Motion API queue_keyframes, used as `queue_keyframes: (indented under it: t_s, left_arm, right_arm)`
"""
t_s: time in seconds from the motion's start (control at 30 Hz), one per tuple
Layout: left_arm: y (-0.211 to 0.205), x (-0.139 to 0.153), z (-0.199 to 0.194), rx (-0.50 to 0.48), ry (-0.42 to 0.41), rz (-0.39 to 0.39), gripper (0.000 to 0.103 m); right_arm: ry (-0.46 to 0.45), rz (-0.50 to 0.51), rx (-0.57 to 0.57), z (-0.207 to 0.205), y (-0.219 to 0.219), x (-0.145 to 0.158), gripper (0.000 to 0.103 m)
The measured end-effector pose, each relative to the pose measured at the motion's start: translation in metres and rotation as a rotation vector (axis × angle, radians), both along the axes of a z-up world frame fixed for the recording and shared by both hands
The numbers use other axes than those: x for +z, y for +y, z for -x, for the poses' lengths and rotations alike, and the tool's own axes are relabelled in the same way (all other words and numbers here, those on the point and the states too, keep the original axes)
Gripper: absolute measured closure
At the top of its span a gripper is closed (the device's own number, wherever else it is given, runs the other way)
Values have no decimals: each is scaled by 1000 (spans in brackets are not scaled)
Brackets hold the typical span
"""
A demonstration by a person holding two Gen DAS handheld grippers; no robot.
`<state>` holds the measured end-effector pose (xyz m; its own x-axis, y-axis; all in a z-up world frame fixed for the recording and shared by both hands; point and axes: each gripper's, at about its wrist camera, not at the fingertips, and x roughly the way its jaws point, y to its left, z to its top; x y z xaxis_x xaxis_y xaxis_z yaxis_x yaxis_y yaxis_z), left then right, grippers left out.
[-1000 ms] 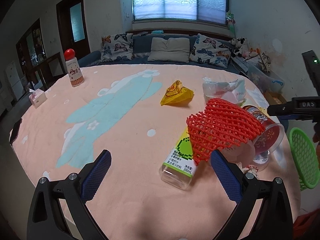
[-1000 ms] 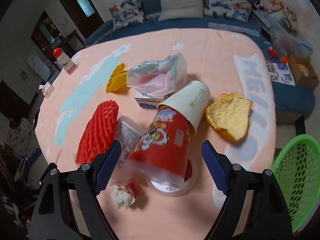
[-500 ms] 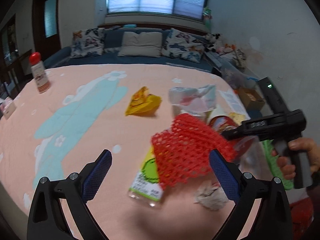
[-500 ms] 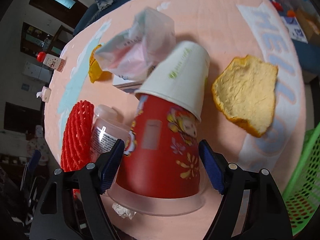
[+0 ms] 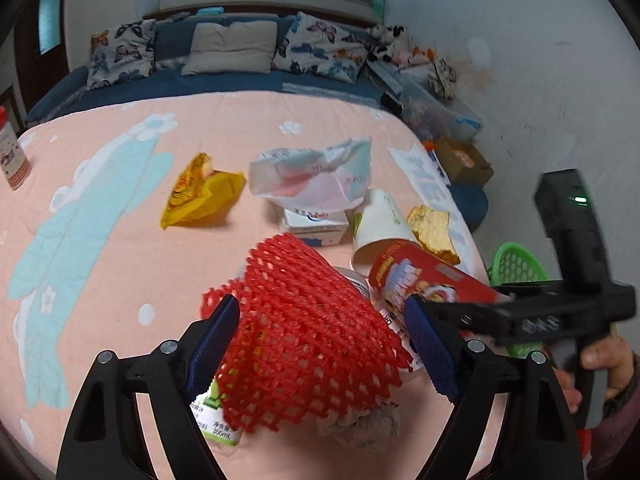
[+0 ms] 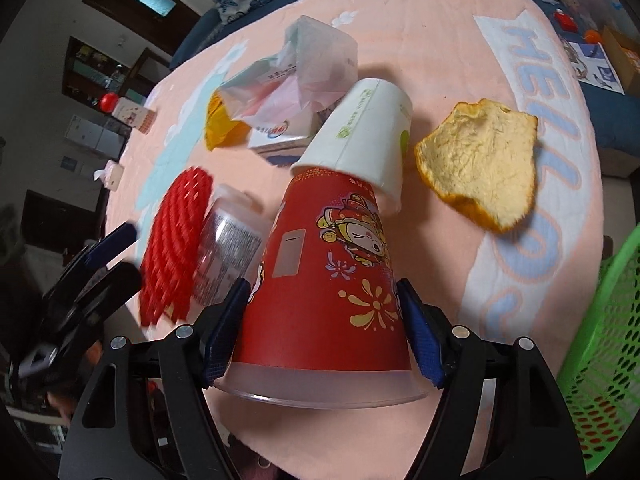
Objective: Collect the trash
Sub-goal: 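Grasp the red paper cup with the right tool while the left tool grasps the red mesh net, then carry the red cup and red net to the green basket and release both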
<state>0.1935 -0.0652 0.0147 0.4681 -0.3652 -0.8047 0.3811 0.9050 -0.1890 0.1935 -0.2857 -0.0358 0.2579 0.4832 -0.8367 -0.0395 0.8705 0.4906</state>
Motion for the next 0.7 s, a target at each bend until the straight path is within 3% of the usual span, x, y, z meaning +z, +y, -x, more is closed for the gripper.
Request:
queue_keyframes:
  t_s: [0.1, 0.23, 0.33, 0.7]
  left_arm:
    - [-3, -6, -3, 4, 3, -35, 41]
    - [3, -13, -5, -1, 60, 14, 71]
    - [8, -12, 0, 2, 54, 31, 89]
    - [17, 38, 41, -34, -81, 104, 93]
  right_arm:
    - [-21, -19, 17, 18, -3, 6, 30]
    - [-39, -38, 28, 34, -2, 14, 30]
    - [-70, -31, 27, 47, -5, 23, 30]
    - [-225, 106, -89, 91, -39, 52, 30]
